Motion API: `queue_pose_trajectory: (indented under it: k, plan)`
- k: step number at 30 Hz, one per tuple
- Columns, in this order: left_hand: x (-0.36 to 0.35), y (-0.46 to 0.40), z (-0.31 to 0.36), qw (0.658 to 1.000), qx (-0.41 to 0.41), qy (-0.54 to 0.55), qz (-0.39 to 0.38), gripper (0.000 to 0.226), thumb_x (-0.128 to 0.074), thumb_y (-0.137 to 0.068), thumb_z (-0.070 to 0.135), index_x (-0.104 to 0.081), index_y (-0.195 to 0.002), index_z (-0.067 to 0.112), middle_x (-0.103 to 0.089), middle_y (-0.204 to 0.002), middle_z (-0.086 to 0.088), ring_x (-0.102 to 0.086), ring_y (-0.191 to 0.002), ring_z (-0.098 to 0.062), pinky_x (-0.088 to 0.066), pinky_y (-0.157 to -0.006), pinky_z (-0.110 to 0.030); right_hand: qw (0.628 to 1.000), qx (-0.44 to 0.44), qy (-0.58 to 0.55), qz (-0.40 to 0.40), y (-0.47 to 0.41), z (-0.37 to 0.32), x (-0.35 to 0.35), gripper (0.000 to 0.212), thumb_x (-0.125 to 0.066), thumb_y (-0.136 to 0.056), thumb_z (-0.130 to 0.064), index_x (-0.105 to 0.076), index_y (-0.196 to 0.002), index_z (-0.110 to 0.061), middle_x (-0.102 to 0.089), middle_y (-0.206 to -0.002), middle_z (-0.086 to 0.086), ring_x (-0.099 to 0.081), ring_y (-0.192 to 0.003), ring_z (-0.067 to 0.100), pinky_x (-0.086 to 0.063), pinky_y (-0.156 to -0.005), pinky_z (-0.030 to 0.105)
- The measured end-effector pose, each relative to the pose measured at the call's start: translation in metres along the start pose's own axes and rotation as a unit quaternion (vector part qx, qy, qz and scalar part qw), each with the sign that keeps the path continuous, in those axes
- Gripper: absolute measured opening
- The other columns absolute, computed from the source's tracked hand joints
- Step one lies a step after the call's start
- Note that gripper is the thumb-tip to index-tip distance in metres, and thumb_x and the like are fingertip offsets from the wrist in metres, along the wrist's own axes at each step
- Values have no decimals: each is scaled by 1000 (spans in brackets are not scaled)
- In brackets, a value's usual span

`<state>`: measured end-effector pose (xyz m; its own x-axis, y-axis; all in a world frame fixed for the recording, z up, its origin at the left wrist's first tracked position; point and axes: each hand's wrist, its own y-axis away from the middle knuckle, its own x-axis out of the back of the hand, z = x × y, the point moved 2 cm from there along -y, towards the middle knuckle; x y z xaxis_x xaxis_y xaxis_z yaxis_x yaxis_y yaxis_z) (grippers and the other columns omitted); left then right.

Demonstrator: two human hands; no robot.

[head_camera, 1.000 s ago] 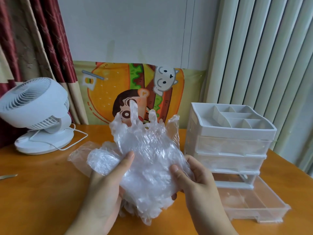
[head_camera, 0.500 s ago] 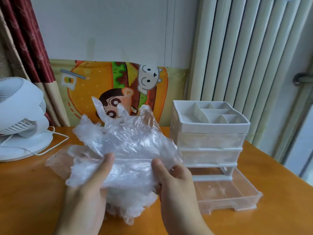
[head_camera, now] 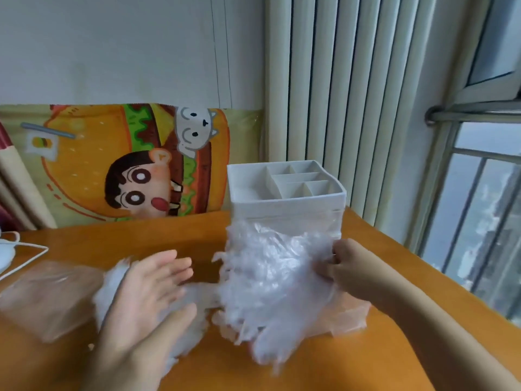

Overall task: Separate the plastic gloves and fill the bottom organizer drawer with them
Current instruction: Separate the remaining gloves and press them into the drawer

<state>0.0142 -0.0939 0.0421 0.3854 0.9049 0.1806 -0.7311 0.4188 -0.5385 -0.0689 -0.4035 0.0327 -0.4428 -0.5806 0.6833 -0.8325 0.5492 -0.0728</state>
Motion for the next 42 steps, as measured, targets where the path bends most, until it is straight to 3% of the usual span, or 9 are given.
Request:
queue_pose_trajectory:
  k: [3,6,10,18,23,26,29,36,42]
  plan:
    - [-37,2,19,984,-99,-146,24,45,-72,-70,21,-63,-109,42,-63,-118,20,-61,-114,-7,-51,-97,-24,994,9,108,0,-11,16,0,30,-63,-98,-13,-50,-71,-13,-46,-61,-5,-38,-51,9,-29,-44,20]
    - [-96,-8,31,941,-154,-274,-125,26,-56,-93,21,-60,-107,42,-52,-114,29,-55,-112,1,-45,-92,-9,984,43,171,-12,-12,20,-8,28,-56,-98,-14,-48,-72,-15,-52,-68,-2,-44,-59,15,-31,-49,22]
    - [-148,-20,7,877,-63,-403,-255,27,-40,-105,24,-55,-124,34,-44,-124,19,-44,-124,-7,-42,-106,-29,975,81,205,-4,-11,21,-13,22,-53,-96,-11,-50,-74,-14,-58,-74,5,-56,-67,27,-38,-54,32]
    - [-154,-42,8,729,22,-627,-274,20,-61,-98,31,-59,-117,27,-62,-124,1,-57,-117,-25,-40,-100,-35,971,64,229,-7,-11,29,-9,28,-55,-88,-2,-41,-68,-16,-48,-70,4,-42,-62,22,-33,-52,34]
    - [-178,-41,20,773,-81,-560,-287,50,-62,-95,8,-54,-139,30,-45,-131,7,-43,-124,-19,-44,-104,-33,971,72,228,5,-13,29,-13,23,-56,-86,-9,-43,-70,-17,-50,-69,2,-43,-60,22,-35,-51,33]
    - [-189,-47,5,779,35,-532,-330,36,-61,-92,6,-64,-124,24,-54,-110,3,-62,-95,-22,-57,-81,-37,973,75,219,15,-12,28,-13,29,-58,-88,-9,-41,-67,-18,-47,-66,1,-41,-59,21,-32,-50,31]
    - [-186,-54,-20,769,136,-523,-342,16,-61,-97,23,-63,-112,21,-58,-103,0,-67,-85,-23,-61,-78,-40,975,64,209,35,-12,31,-14,26,-57,-83,-1,-45,-65,-16,-44,-64,2,-38,-58,20,-29,-49,31]
    - [-173,-63,-38,783,196,-448,-384,41,-61,-86,57,-60,-121,35,-69,-104,8,-68,-90,-14,-61,-87,-41,979,43,184,79,-13,36,-14,17,-66,-86,-4,-71,-80,-19,-49,-95,-2,-52,-85,17,-50,-59,26]
    - [-169,-62,-46,803,196,-421,-373,75,-66,-77,65,-44,-145,41,-64,-129,12,-65,-109,-16,-58,-93,-40,985,7,154,81,-11,36,-15,26,-61,-84,3,-57,-66,-15,-48,-92,0,-53,-87,17,-38,-52,21]
